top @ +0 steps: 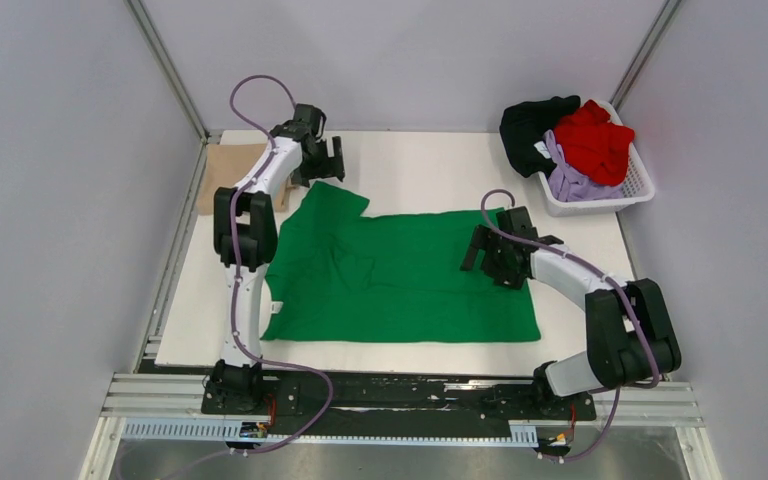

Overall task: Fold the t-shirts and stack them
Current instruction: Grab the side of the flattened tshirt furthest away from the robot with both arms

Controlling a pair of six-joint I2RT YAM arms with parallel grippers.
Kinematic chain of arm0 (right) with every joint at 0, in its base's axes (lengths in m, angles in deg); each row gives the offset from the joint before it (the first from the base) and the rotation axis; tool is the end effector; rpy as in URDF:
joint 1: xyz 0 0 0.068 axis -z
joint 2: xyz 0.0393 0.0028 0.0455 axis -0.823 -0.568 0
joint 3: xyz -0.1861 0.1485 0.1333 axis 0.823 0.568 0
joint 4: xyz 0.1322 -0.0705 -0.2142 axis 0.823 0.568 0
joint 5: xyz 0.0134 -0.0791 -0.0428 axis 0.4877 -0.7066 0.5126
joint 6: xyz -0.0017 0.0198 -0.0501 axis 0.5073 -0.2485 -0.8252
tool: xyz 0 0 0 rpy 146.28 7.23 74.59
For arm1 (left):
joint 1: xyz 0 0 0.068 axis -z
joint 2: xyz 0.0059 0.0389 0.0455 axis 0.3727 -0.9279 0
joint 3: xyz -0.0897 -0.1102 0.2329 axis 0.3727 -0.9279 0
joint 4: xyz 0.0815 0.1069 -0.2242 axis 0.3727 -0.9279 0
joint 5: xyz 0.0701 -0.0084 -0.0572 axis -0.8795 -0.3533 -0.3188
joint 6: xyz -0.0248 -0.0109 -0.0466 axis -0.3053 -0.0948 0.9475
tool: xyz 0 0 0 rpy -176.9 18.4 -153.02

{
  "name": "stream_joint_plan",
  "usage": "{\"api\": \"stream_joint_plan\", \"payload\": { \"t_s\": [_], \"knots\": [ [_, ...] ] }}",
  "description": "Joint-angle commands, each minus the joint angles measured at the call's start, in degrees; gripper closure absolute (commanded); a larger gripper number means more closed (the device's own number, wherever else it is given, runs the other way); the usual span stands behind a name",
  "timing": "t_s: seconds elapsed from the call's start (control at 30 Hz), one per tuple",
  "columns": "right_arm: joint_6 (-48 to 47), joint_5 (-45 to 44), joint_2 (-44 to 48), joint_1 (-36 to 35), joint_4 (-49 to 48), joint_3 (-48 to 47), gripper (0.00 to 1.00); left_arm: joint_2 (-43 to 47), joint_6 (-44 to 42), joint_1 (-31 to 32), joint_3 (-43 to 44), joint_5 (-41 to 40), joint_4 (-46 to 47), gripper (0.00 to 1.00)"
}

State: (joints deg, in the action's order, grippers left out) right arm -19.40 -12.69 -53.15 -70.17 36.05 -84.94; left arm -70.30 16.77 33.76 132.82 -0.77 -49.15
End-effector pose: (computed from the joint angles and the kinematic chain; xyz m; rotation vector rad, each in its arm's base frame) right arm 0.2557 0.0696 0.1659 0.4094 2.6904 0.3327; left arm 0.4965 -0.1048 0.2151 -0.2160 2.5924 -0.2301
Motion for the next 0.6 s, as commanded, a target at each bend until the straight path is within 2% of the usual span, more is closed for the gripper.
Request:
{"api": "stream_joint_plan", "payload": {
  "t_s": [0.0, 0.1, 0.33, 0.57],
  "knots": [
    [-2.00, -3.27, 0.46, 1.70, 7.48, 2.62, 0.00, -6.61, -0.72, -0.01, 9.91, -0.53, -5.01, 0.00],
    [-1.85, -3.01, 0.80, 2.78, 7.90, 2.81, 0.00, -10.01, -0.13, -0.08, 13.40, 0.10, -4.94, 0.00],
    [-2.32, -2.99, 1.01, 3.89, 7.91, 2.25, 0.00, -12.38, 2.23, -0.05, 14.08, -2.41, -0.57, 0.00],
    [-2.37, -2.61, 1.10, 4.41, 7.89, 2.05, 0.00, -14.27, 2.68, 0.05, 14.16, -1.24, -2.21, 0.00]
  ]
}}
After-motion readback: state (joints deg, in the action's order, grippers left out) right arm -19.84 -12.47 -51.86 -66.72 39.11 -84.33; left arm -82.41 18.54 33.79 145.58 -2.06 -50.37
